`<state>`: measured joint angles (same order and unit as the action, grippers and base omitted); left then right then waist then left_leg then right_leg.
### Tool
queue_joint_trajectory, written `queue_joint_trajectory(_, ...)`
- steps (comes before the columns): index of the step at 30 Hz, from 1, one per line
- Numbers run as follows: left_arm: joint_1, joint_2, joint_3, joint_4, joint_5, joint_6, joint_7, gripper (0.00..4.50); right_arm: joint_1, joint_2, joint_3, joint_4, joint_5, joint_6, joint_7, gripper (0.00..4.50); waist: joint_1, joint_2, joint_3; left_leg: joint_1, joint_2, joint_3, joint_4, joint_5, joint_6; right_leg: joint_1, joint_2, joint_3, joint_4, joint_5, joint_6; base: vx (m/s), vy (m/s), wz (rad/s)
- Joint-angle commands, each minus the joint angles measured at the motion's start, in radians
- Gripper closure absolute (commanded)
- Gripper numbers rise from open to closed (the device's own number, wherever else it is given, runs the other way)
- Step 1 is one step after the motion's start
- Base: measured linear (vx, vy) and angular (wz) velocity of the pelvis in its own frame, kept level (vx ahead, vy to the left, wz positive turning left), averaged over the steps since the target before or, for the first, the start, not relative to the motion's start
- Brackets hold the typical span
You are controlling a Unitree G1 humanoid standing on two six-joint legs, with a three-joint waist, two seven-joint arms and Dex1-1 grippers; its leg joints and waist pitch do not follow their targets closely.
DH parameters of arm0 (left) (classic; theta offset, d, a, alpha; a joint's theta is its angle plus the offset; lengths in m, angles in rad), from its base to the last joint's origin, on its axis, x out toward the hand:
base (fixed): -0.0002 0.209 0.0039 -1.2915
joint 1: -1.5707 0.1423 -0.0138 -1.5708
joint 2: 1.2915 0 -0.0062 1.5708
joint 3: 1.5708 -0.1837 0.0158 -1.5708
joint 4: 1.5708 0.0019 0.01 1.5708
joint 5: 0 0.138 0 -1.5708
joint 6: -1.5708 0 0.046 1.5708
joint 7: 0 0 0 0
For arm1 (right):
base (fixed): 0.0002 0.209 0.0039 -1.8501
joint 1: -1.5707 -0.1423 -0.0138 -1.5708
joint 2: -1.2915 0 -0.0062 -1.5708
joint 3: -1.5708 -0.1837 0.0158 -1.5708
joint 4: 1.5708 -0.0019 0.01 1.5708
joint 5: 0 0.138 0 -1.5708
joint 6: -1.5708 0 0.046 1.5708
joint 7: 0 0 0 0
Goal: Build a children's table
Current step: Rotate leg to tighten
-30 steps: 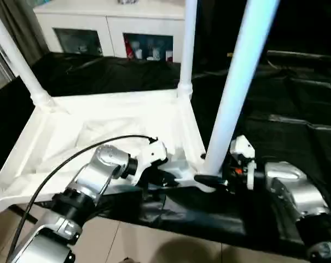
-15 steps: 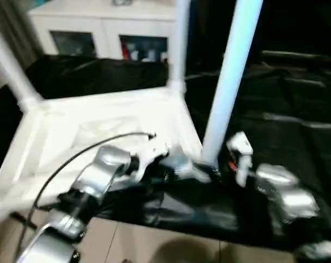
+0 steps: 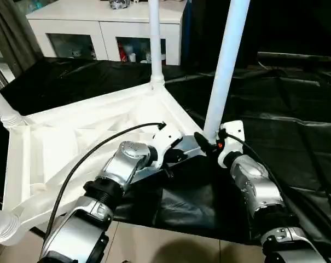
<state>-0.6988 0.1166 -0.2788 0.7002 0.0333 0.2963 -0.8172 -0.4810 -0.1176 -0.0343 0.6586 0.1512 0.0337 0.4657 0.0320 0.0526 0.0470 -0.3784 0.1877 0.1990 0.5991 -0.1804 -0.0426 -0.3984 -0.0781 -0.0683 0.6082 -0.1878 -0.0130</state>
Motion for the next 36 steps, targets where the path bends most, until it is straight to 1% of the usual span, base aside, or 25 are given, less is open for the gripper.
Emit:
queue_joint_trajectory(1,0.02,0.006,-0.018,-0.059,-0.029,-0.034,-0.068,4.5,0.044,-0.006,0.126,-0.041,-0.004,0.037,0.206,0.56,0.003,-0.017,-0.056,0.011,0.039,-0.028,-0.075,-0.27,0.056,0.04,-0.07,0.044,-0.103,-0.364,-0.168,0.0,0.0,0.0)
queue_joint_trajectory(2,0.025,0.012,-0.022,-0.067,-0.03,-0.033,-0.082,4.5,0.048,-0.019,0.132,-0.05,-0.005,0.038,0.226,0.49,0.005,-0.019,-0.058,0.008,0.042,-0.029,-0.075,-0.256,0.065,0.045,-0.07,0.043,-0.098,-0.333,-0.176,0.0,0.0,0.0)
queue_joint_trajectory(3,0.037,0.027,-0.03,-0.085,-0.032,-0.035,-0.114,4.5,0.056,-0.044,0.137,-0.066,-0.001,0.041,0.269,0.49,0.005,-0.019,-0.057,0.006,0.041,-0.027,-0.075,-0.248,0.071,0.045,-0.07,0.044,-0.097,-0.319,-0.179,0.0,0.0,0.0)
queue_joint_trajectory(4,0.062,0.058,-0.04,-0.127,-0.042,-0.029,-0.168,4.5,0.073,-0.102,0.138,-0.105,0.025,0.059,0.365,0.49,0.003,-0.02,-0.057,0.005,0.042,-0.027,-0.074,-0.243,0.078,0.045,-0.07,0.044,-0.096,-0.307,-0.185,0.0,0.0,0.0)
queue_joint_trajectory(5,0.067,0.065,-0.043,-0.136,-0.045,-0.029,-0.18,4.5,0.077,-0.115,0.138,-0.115,0.034,0.064,0.388,0.49,0.006,-0.02,-0.061,0.005,0.043,-0.027,-0.071,-0.223,0.087,0.049,-0.071,0.045,-0.09,-0.275,-0.197,0.0,0.0,0.0)
queue_joint_trajectory(7,0.078,0.079,-0.048,-0.157,-0.052,-0.03,-0.207,4.5,0.085,-0.141,0.137,-0.136,0.051,0.08,0.43,0.49,0.005,-0.018,-0.062,0.003,0.043,-0.025,-0.069,-0.197,0.1,0.049,-0.069,0.045,-0.085,-0.226,-0.216,0.0,0.0,0.0)
queue_joint_trajectory(8,0.107,0.114,-0.061,-0.216,-0.073,-0.02,-0.275,4.5,0.105,-0.2,0.138,-0.19,0.084,0.113,0.518,0.49,0.007,-0.018,-0.063,0.005,0.044,-0.025,-0.068,-0.182,0.104,0.049,-0.068,0.044,-0.083,-0.2,-0.224,0.0,0.0,0.0)
queue_joint_trajectory(9,0.109,0.116,-0.062,-0.22,-0.074,-0.019,-0.28,4.5,0.106,-0.203,0.138,-0.193,0.086,0.115,0.523,0.49,0.01,-0.018,-0.066,0.005,0.046,-0.026,-0.066,-0.17,0.109,0.053,-0.069,0.045,-0.078,-0.175,-0.23,0.0,0.0,0.0)
queue_joint_trajectory(10,0.129,0.138,-0.07,-0.264,-0.09,-0.006,-0.331,4.5,0.119,-0.24,0.135,-0.227,0.102,0.135,0.58,0.49,0.011,-0.013,-0.066,0.003,0.048,-0.024,-0.065,-0.153,0.123,0.049,-0.066,0.044,-0.073,-0.135,-0.243,0.0,0.0,0.0)
queue_joint_trajectory(11,0.131,0.141,-0.071,-0.269,-0.09,-0.001,-0.334,4.5,0.121,-0.245,0.136,-0.23,0.104,0.138,0.588,0.49,0.011,-0.014,-0.065,0.003,0.048,-0.022,-0.064,-0.149,0.13,0.048,-0.064,0.042,-0.072,-0.118,-0.252,0.0,0.0,0.0)
queue_joint_trajectory(13,0.147,0.163,-0.075,-0.308,-0.091,0.03,-0.355,4.5,0.136,-0.297,0.141,-0.26,0.113,0.155,0.657,0.49,0.013,-0.013,-0.063,0.005,0.049,-0.022,-0.066,-0.168,0.123,0.047,-0.066,0.041,-0.075,-0.145,-0.255,0.0,0.0,0.0)
queue_joint_trajectory(14,0.152,0.17,-0.075,-0.319,-0.091,0.037,-0.362,4.5,0.141,-0.315,0.144,-0.269,0.114,0.161,0.68,0.49,0.016,-0.013,-0.061,0.009,0.049,-0.021,-0.065,-0.186,0.114,0.045,-0.065,0.042,-0.079,-0.179,-0.249,0.0,0.0,0.0)
queue_joint_trajectory(16,0.158,0.18,-0.075,-0.329,-0.095,0.042,-0.378,4.5,0.142,-0.336,0.145,-0.272,0.113,0.164,0.708,0.49,0.018,-0.013,-0.059,0.01,0.048,-0.021,-0.068,-0.209,0.098,0.044,-0.066,0.043,-0.084,-0.23,-0.238,0.0,0.0,0.0)
queue_joint_trajectory(18,0.16,0.184,-0.078,-0.334,-0.098,0.046,-0.388,4.5,0.14,-0.343,0.145,-0.272,0.115,0.167,0.717,0.74,0.02,-0.014,-0.059,0.011,0.048,-0.022,-0.069,-0.218,0.085,0.044,-0.067,0.044,-0.085,-0.255,-0.228,0.0,0.0,0.0)
queue_joint_trajectory(20,0.164,0.189,-0.082,-0.346,-0.101,0.054,-0.394,4.5,0.142,-0.348,0.147,-0.282,0.12,0.177,0.724,0.92,0.021,-0.015,-0.06,0.01,0.047,-0.023,-0.068,-0.209,0.079,0.044,-0.067,0.044,-0.085,-0.247,-0.224,0.0,0.0,0.0)
queue_joint_trajectory(21,0.164,0.191,-0.082,-0.349,-0.101,0.058,-0.395,4.5,0.141,-0.348,0.149,-0.284,0.12,0.181,0.726,0.92,0.021,-0.015,-0.061,0.01,0.047,-0.023,-0.068,-0.204,0.079,0.044,-0.067,0.044,-0.084,-0.239,-0.225,0.0,0.0,0.0)
queue_joint_trajectory(22,0.164,0.191,-0.082,-0.35,-0.1,0.059,-0.395,4.5,0.14,-0.345,0.151,-0.283,0.118,0.182,0.725,1.11,0.021,-0.015,-0.061,0.009,0.047,-0.023,-0.067,-0.194,0.082,0.044,-0.066,0.044,-0.082,-0.222,-0.228,0.0,0.0,0.0)
queue_joint_trajectory(23,0.164,0.191,-0.081,-0.352,-0.099,0.062,-0.395,4.5,0.139,-0.341,0.152,-0.282,0.12,0.183,0.723,1.11,0.021,-0.015,-0.062,0.009,0.047,-0.023,-0.067,-0.19,0.084,0.045,-0.066,0.044,-0.081,-0.214,-0.229,0.0,0.0,0.0)
queue_joint_trajectory(25,0.164,0.191,-0.08,-0.353,-0.099,0.064,-0.395,4.5,0.136,-0.336,0.153,-0.281,0.123,0.186,0.722,1.37,0.022,-0.015,-0.063,0.009,0.046,-0.022,-0.065,-0.175,0.091,0.045,-0.065,0.043,-0.079,-0.188,-0.236,0.0,0.0,0.0)
queue_joint_trajectory(27,0.162,0.192,-0.08,-0.354,-0.098,0.066,-0.393,4.5,0.137,-0.326,0.156,-0.283,0.125,0.189,0.72,1.46,0.023,-0.015,-0.063,0.008,0.045,-0.022,-0.064,-0.175,0.092,0.046,-0.066,0.043,-0.078,-0.188,-0.237,0.0,0.0,0.0)
queue_joint_trajectory(28,0.16,0.192,-0.079,-0.352,-0.097,0.063,-0.388,4.5,0.143,-0.316,0.16,-0.287,0.122,0.188,0.717,1.62,0.023,-0.014,-0.063,0.008,0.045,-0.022,-0.064,-0.177,0.092,0.046,-0.066,0.042,-0.079,-0.195,-0.235,0.0,0.0,0.0)
queue_joint_trajectory(31,0.157,0.191,-0.077,-0.348,-0.097,0.061,-0.381,4.5,0.147,-0.308,0.161,-0.284,0.122,0.19,0.712,1.73,0.023,-0.015,-0.062,0.009,0.045,-0.023,-0.065,-0.185,0.085,0.046,-0.066,0.042,-0.081,-0.215,-0.229,0.0,0.0,0.0)
queue_joint_trajectory(33,0.15,0.177,-0.068,-0.333,-0.091,0.053,-0.348,4.5,0.157,-0.289,0.158,-0.279,0.113,0.186,0.673,1.74,0.022,-0.015,-0.061,0.01,0.045,-0.023,-0.066,-0.191,0.081,0.044,-0.065,0.043,-0.082,-0.22,-0.227,0.0,0.0,0.0)
queue_joint_trajectory(34,0.135,0.152,-0.056,-0.303,-0.081,0.044,-0.302,4.5,0.158,-0.261,0.151,-0.254,0.089,0.164,0.6,1.76,0.021,-0.017,-0.061,0.009,0.045,-0.023,-0.066,-0.192,0.079,0.044,-0.066,0.043,-0.083,-0.225,-0.224,0.0,0.0,0.0)
queue_joint_trajectory(36,0.12,0.132,-0.046,-0.275,-0.073,0.037,-0.262,4.5,0.151,-0.235,0.146,-0.221,0.056,0.143,0.52,1.77,0.018,-0.017,-0.059,0.011,0.042,-0.024,-0.068,-0.208,0.065,0.043,-0.066,0.042,-0.087,-0.262,-0.214,0.0,0.0,0.0)
